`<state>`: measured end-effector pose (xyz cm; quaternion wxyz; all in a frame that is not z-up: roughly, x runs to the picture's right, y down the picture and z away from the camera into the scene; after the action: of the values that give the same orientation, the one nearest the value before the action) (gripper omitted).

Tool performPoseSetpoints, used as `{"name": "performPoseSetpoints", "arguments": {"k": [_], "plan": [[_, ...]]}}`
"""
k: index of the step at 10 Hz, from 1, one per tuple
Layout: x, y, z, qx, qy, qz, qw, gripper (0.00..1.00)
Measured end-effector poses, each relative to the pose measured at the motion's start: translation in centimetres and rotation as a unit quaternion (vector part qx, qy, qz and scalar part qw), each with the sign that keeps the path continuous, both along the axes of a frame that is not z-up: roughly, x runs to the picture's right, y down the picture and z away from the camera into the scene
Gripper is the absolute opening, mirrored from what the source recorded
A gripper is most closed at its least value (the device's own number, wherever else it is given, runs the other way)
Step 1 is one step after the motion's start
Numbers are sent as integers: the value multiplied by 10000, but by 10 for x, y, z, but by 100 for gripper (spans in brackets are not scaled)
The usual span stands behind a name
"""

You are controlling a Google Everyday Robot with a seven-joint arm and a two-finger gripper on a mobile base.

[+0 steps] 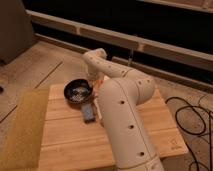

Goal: Drag the ceramic bowl in a circle

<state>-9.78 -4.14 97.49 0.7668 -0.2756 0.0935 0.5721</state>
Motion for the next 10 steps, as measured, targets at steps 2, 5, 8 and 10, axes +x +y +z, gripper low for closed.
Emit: {"name": "performPoseSetpoints", "arguments": {"k": [2,5,8,10], "plan": [[-14,-8,-13,96,-181,-55,9998,14],[-16,4,-24,-4,-245,-104,9996,14],[16,15,-35,-152,77,-38,9998,14],[37,12,-37,-163,286,9,9995,14]]}}
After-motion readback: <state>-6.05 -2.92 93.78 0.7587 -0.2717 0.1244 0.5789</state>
